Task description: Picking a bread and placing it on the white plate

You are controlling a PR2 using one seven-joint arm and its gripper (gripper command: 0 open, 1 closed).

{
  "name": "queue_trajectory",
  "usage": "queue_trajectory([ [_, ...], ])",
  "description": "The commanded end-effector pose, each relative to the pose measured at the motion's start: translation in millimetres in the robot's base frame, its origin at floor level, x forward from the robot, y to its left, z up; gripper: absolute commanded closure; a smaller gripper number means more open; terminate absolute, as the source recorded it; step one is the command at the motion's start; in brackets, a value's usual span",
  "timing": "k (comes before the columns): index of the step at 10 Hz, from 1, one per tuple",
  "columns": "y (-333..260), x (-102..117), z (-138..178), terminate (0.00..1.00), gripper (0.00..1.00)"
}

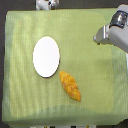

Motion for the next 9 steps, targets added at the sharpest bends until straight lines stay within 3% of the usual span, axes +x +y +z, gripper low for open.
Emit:
queue_trajectory([
  [1,0,0,0,0.0,0.0],
  [9,32,-12,-15,0.0,0.0],
])
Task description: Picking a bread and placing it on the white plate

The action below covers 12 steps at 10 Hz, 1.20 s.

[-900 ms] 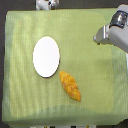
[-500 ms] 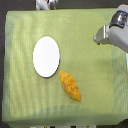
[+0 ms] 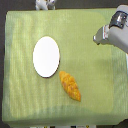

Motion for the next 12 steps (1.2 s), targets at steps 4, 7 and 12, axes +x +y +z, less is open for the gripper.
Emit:
queue_trajectory([
  [4,68,-26,-35,0.0,0.0],
  [7,106,-35,-49,0.0,0.0],
  [12,164,-58,-72,0.0,0.0],
])
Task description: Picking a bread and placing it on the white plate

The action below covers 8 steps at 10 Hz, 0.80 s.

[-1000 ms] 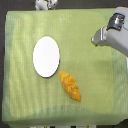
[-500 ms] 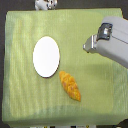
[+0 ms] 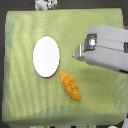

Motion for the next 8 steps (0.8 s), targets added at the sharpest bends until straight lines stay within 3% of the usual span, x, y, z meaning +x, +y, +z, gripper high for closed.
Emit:
queue_trajectory([
  [1,53,-16,-26,0.0,0.0],
  [8,104,-48,-55,0.0,0.0],
])
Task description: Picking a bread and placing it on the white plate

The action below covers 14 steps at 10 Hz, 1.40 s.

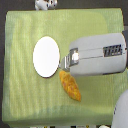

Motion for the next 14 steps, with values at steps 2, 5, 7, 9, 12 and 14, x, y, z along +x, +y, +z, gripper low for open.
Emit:
queue_trajectory([
  [2,34,-21,-36,0.0,0.0],
  [5,37,-23,-52,0.0,0.0],
  [7,31,-21,-67,0.0,0.0],
  [9,24,-19,-75,0.0,0.0],
  [12,25,-24,-83,0.0,0.0],
  [14,36,-24,-83,0.0,0.0],
])
